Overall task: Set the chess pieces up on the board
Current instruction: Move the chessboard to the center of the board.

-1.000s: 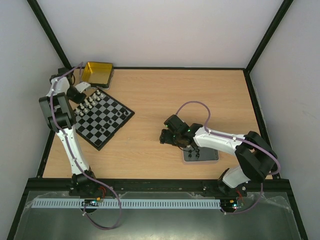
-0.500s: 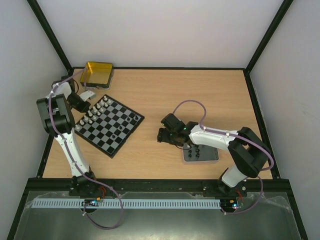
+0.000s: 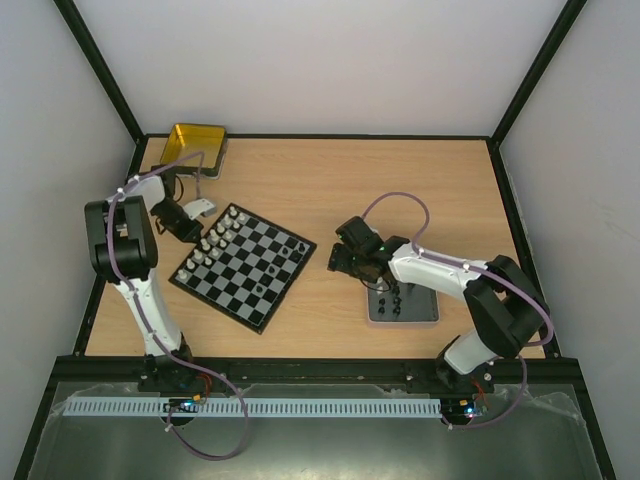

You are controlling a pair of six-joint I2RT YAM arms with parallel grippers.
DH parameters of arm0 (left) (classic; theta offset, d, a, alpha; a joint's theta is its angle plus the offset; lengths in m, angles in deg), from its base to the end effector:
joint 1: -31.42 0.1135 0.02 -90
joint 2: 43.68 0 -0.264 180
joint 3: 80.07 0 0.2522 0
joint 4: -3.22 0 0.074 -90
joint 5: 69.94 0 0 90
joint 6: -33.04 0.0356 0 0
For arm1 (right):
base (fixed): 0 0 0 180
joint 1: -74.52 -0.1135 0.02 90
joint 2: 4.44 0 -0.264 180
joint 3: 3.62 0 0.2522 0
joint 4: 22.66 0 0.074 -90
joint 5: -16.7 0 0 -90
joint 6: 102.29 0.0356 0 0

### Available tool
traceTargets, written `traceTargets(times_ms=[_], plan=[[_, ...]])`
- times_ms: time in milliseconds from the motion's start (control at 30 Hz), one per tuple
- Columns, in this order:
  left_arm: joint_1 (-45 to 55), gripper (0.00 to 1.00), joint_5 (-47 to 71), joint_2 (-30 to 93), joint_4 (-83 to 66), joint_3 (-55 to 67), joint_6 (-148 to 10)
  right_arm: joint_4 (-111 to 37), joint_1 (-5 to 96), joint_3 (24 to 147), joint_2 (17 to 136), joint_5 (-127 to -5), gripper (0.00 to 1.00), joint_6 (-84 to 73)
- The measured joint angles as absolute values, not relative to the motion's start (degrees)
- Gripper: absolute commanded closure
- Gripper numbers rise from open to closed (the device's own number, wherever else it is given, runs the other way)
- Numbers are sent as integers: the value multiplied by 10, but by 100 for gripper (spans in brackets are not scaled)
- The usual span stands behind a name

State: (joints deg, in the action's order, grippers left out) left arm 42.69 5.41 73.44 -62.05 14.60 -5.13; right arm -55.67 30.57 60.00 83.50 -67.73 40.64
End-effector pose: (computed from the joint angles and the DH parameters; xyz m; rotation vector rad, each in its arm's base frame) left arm 0.3722 0.0650 0.1438 1.0330 2.7737 -0.2934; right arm 0.2132 0.2103 0.1813 0.1763 2.7461 0.6922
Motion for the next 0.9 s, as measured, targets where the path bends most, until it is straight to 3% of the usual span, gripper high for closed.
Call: traceTargets(times_ms=[433,900], plan=[[361,98,49,674,-590,55,-55,-555,344,594,862,-683,63,406],[316,98,40,641,-596,7,-43,-558,344,605,907,-697,65,389]])
